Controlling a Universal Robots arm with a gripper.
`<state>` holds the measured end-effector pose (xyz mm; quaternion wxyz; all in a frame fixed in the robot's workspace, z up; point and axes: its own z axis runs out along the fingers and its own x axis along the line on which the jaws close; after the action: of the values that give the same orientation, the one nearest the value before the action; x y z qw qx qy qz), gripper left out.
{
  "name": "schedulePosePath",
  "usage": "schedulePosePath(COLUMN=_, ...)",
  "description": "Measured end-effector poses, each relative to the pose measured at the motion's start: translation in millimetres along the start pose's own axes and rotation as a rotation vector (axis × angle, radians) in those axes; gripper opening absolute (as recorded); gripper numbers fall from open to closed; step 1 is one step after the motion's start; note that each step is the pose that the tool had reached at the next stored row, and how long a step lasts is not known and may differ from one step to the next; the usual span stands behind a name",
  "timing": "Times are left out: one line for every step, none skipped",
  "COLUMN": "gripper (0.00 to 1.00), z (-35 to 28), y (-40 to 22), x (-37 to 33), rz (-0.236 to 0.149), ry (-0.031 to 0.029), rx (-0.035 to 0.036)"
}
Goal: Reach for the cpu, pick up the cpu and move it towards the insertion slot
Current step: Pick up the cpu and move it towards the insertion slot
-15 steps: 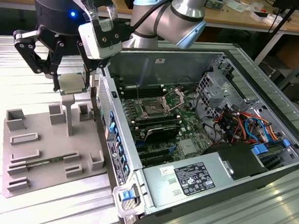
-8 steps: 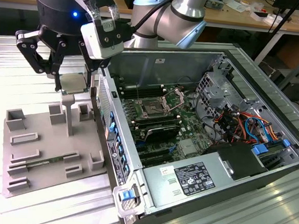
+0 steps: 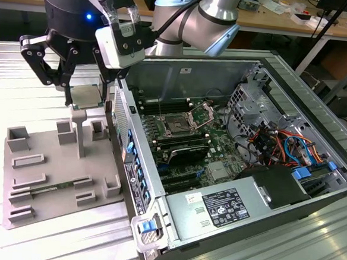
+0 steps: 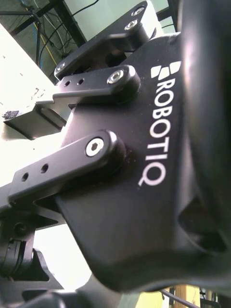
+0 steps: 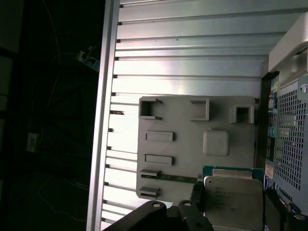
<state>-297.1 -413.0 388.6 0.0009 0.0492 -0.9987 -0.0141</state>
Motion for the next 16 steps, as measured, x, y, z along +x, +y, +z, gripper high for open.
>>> schedulePosePath(gripper=0.55, z=0.0, y=-0.1, x=-0.7, rz=0.0, ry=0.0001, rx=0.0)
schedulePosePath(gripper=0.55, z=0.0, y=-0.1, x=-1.1, rz=0.0, ry=0.0, rx=0.0)
schedulePosePath(gripper=0.55, z=0.0, y=-0.1, x=-1.3, rz=0.0, ry=0.0001, rx=0.0)
schedulePosePath(gripper=0.55, z=0.0, y=-0.1, x=-1.4, rz=0.0, ry=0.0001, rx=0.0)
schedulePosePath(gripper=0.55, z=0.0, y=-0.2, x=-1.7, rz=0.0, ry=0.0, rx=0.0)
schedulePosePath(gripper=0.55, z=0.0, y=-0.2, x=-1.8, rz=0.0, ry=0.0001, rx=0.0)
schedulePosePath(gripper=0.55, z=0.0, y=-0.2, x=-2.0, rz=0.0, ry=0.0, rx=0.0)
schedulePosePath(gripper=0.55, z=0.0, y=-0.2, x=-2.2, rz=0.0, ry=0.0, rx=0.0)
schedulePosePath(gripper=0.55, z=0.0, y=-0.2, x=-2.4, rz=0.0, ry=0.0, rx=0.0)
schedulePosePath(gripper=0.55, z=0.0, y=-0.2, x=-2.7, rz=0.0, ry=0.0, rx=0.0)
schedulePosePath(gripper=0.55, z=0.0, y=-0.3, x=-2.9, rz=0.0, ry=0.0, rx=0.0)
schedulePosePath(gripper=0.55, z=0.0, y=-0.3, x=-3.1, rz=0.0, ry=0.0, rx=0.0)
schedulePosePath(gripper=0.55, z=0.0, y=-0.3, x=-3.4, rz=0.0, ry=0.0001, rx=0.0)
schedulePosePath(gripper=0.55, z=-0.1, y=-0.4, x=-3.7, rz=0.0, ry=0.0001, rx=0.0001)
schedulePosePath(gripper=0.55, z=0.0, y=-0.4, x=-3.9, rz=0.0, ry=0.0, rx=0.0)
schedulePosePath(gripper=0.55, z=0.0, y=-0.4, x=-4.3, rz=0.0, ry=0.0, rx=0.0)
